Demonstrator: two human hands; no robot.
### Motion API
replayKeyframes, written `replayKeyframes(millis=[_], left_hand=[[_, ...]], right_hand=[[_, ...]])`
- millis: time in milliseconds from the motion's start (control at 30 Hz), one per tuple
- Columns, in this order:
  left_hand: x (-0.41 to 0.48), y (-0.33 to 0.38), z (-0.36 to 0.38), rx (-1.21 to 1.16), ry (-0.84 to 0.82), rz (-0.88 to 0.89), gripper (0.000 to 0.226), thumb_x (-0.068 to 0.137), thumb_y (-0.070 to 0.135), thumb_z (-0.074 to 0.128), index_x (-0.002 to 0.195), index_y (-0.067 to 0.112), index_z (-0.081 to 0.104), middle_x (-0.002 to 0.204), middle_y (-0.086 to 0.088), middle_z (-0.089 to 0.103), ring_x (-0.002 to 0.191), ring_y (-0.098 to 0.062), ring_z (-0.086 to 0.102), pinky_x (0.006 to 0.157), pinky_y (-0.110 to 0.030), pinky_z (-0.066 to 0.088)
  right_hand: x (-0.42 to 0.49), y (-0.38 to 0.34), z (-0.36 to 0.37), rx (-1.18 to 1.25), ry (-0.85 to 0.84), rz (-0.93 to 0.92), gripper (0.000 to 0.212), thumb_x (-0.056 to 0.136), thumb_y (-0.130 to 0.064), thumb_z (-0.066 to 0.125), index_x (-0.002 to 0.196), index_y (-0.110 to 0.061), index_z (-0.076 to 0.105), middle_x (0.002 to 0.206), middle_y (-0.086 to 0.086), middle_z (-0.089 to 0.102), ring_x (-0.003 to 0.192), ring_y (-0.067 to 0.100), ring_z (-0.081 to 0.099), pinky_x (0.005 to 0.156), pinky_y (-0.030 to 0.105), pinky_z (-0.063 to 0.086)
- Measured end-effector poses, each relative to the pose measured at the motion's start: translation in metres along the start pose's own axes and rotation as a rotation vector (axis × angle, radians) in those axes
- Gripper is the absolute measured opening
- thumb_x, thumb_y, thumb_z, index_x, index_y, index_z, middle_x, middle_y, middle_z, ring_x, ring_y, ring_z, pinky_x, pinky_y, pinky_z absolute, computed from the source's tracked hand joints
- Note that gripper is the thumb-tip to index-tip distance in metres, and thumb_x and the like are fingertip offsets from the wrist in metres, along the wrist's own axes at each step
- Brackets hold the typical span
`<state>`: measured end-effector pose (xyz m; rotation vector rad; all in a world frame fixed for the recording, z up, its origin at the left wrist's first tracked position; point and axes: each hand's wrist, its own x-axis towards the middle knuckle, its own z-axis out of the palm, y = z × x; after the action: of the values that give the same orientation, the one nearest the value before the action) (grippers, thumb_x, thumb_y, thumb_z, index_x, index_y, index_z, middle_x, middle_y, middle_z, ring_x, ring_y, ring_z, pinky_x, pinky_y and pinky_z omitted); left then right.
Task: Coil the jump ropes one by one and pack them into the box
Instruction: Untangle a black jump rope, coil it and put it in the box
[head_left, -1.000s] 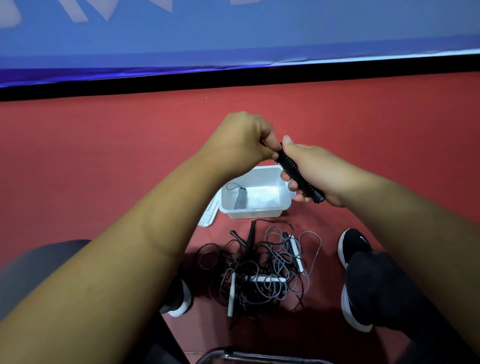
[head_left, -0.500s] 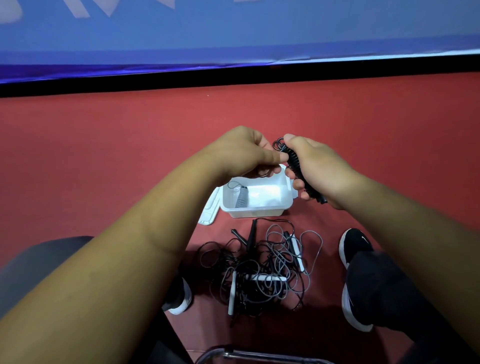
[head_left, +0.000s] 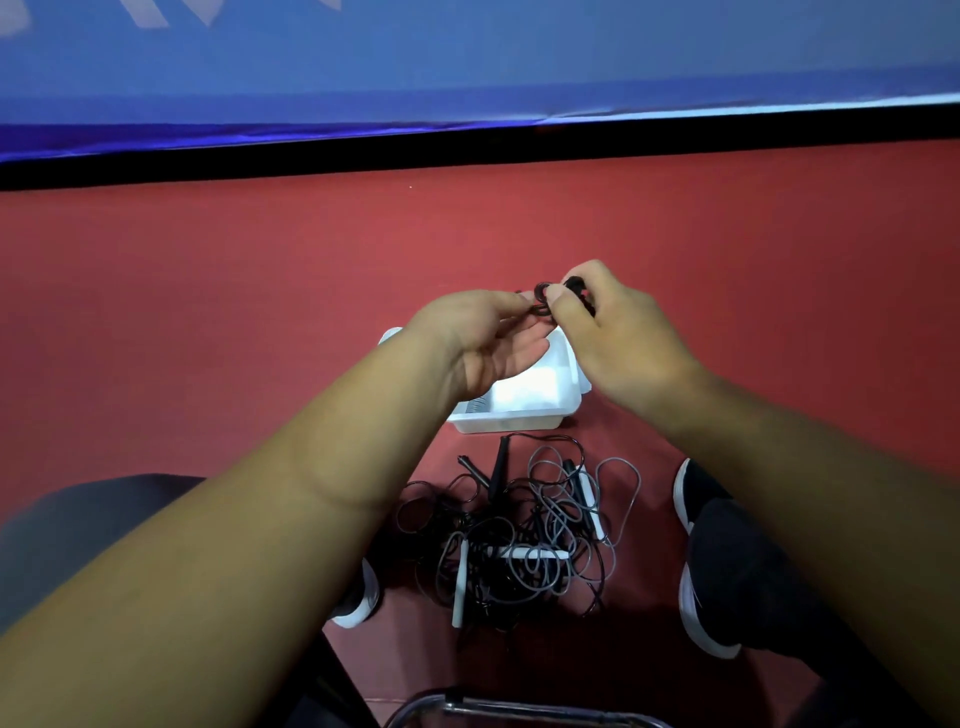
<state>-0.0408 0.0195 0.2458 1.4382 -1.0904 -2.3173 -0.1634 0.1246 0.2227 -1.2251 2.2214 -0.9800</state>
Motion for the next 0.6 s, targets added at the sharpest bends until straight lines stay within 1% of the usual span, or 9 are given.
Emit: replayKeyframes(millis=[67,133,267,300,333,400,433,500,600], left_hand=[[0.0,-0.0011,0.0023,0.006,0.032,0.034,0.021,0.107,0.006,0.052,0.092,0.008,0.066,0.065,-0.003,0.073,0.068,-0.012,0.072,0.082,-0.03,0.06],[0.0009,-0.0024,0.0043,0.004,0.06,0.082,0.02,0.106,0.003,0.052,0.092,0.009,0.067,0.066,-0.004,0.074,0.063,-0.012,0.072,0.078,-0.029,0.061],[0.0023,-0.0028,0.0045,0.055,0.092,0.134,0.019,0.103,0.007,0.056,0.099,0.017,0.073,0.071,0.001,0.074,0.058,-0.005,0.068,0.071,-0.027,0.059],[0.0031,-0.0024,0.0044,0.06,0.097,0.136,0.02,0.102,0.008,0.056,0.1,0.018,0.073,0.072,0.001,0.072,0.058,-0.005,0.066,0.068,-0.027,0.058],[0.0037,-0.0022,0.0047,0.056,0.095,0.13,0.02,0.102,0.008,0.056,0.1,0.017,0.073,0.071,0.001,0.069,0.058,-0.006,0.064,0.065,-0.027,0.058],[0.0032,-0.0017,0.0065,0.04,0.066,0.095,0.021,0.103,0.008,0.052,0.098,0.015,0.071,0.067,0.001,0.063,0.059,-0.007,0.06,0.063,-0.026,0.059],[0.0019,-0.0015,0.0075,0.039,0.047,0.077,0.02,0.104,0.008,0.051,0.099,0.014,0.069,0.067,0.001,0.061,0.059,-0.007,0.057,0.064,-0.027,0.059],[0.0001,-0.001,0.0089,0.049,0.019,0.065,0.017,0.105,0.009,0.05,0.103,0.012,0.067,0.069,0.001,0.059,0.059,-0.007,0.055,0.066,-0.027,0.059],[-0.0011,0.0005,0.0085,0.109,-0.002,0.116,0.017,0.104,0.006,0.05,0.104,0.011,0.067,0.075,-0.001,0.058,0.061,-0.008,0.054,0.07,-0.029,0.061]], right_hand=[[-0.0011,0.0007,0.0009,-0.034,-0.01,-0.004,0.029,0.107,-0.055,0.046,0.107,-0.028,0.056,0.081,-0.001,0.065,0.077,0.023,0.061,0.073,0.045,0.051],[-0.0013,0.0004,0.0015,-0.043,-0.008,0.01,0.031,0.107,-0.055,0.044,0.108,-0.026,0.056,0.084,-0.001,0.066,0.079,0.023,0.061,0.073,0.044,0.05],[0.0018,0.0007,0.0035,0.053,-0.005,0.074,0.034,0.108,-0.054,0.044,0.102,-0.023,0.058,0.089,0.0,0.068,0.082,0.024,0.063,0.074,0.041,0.049],[0.003,0.0011,0.0034,0.08,-0.004,0.096,0.034,0.107,-0.054,0.044,0.098,-0.024,0.057,0.089,0.001,0.068,0.079,0.025,0.064,0.071,0.041,0.051],[0.004,0.0016,0.0029,0.109,-0.004,0.121,0.036,0.106,-0.055,0.043,0.095,-0.024,0.056,0.088,0.002,0.067,0.073,0.026,0.063,0.066,0.04,0.053],[0.0053,0.0017,0.0013,0.189,-0.015,0.191,0.037,0.106,-0.054,0.043,0.094,-0.021,0.056,0.083,0.004,0.065,0.062,0.026,0.06,0.049,0.033,0.05],[0.0057,0.0011,0.0005,0.244,-0.026,0.224,0.038,0.106,-0.054,0.043,0.097,-0.019,0.057,0.08,0.004,0.064,0.059,0.025,0.059,0.045,0.031,0.048],[0.0067,0.0001,-0.0008,0.347,-0.065,0.268,0.04,0.105,-0.053,0.043,0.105,-0.017,0.059,0.077,0.005,0.061,0.06,0.023,0.055,0.048,0.032,0.049],[0.0073,-0.0014,-0.0026,0.439,-0.137,0.286,0.04,0.104,-0.052,0.041,0.111,-0.017,0.06,0.075,0.005,0.057,0.061,0.023,0.051,0.055,0.037,0.048]])
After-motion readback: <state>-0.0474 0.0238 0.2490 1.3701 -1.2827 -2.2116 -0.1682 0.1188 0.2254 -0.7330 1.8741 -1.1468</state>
